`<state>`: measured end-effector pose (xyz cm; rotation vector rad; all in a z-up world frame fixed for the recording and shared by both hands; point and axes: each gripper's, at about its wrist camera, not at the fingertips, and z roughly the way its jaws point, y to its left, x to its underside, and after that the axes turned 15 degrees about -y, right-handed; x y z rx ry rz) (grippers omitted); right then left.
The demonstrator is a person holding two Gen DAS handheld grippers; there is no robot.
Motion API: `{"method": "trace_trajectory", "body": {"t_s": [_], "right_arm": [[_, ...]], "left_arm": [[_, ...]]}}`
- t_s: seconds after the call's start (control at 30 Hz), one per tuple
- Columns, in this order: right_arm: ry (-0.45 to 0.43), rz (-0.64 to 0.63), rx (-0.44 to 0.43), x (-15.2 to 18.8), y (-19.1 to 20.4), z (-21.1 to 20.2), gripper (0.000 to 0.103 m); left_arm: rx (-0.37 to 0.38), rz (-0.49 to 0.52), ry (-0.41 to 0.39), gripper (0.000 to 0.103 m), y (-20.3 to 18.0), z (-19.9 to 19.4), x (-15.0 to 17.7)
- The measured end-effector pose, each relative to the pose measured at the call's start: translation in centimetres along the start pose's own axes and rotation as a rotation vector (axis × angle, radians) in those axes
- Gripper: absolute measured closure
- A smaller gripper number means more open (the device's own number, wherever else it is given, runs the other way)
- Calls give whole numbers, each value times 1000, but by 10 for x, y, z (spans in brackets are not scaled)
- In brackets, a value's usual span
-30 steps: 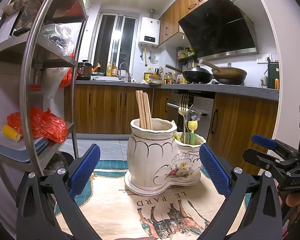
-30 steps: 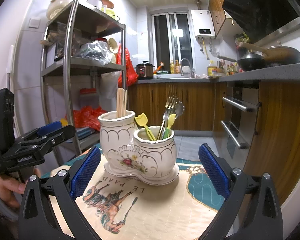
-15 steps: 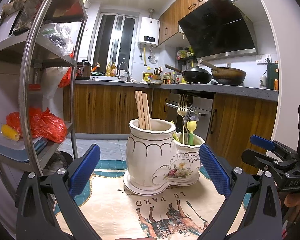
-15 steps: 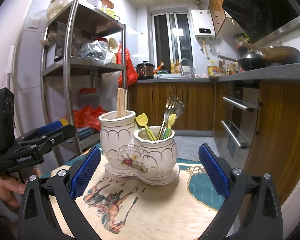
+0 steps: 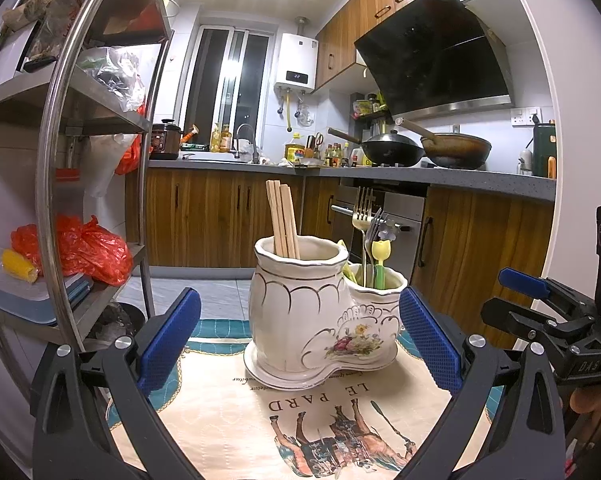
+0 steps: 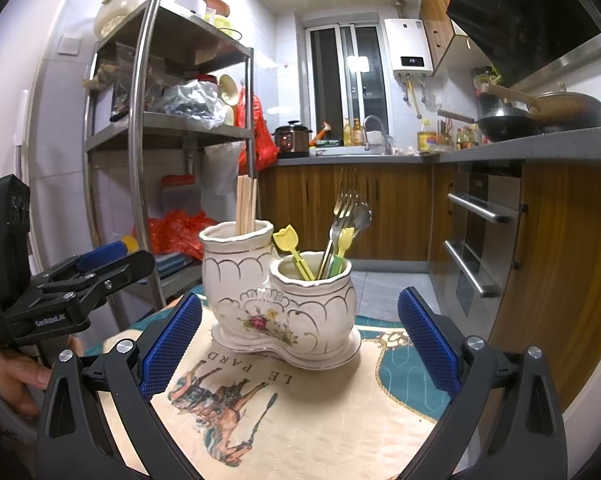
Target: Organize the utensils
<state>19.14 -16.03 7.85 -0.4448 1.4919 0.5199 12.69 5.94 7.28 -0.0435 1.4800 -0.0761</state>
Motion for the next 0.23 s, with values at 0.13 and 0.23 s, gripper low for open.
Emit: {"method": "trace_trajectory", "body": {"t_s": [0.13, 0.23], "right_arm": [[3, 3, 0, 0, 0, 0, 5], [1, 4, 0, 0, 0, 0, 5]], "left_arm": [[0, -2, 4, 5, 0, 0, 0], [-1, -1, 5, 5, 0, 0, 0]]}}
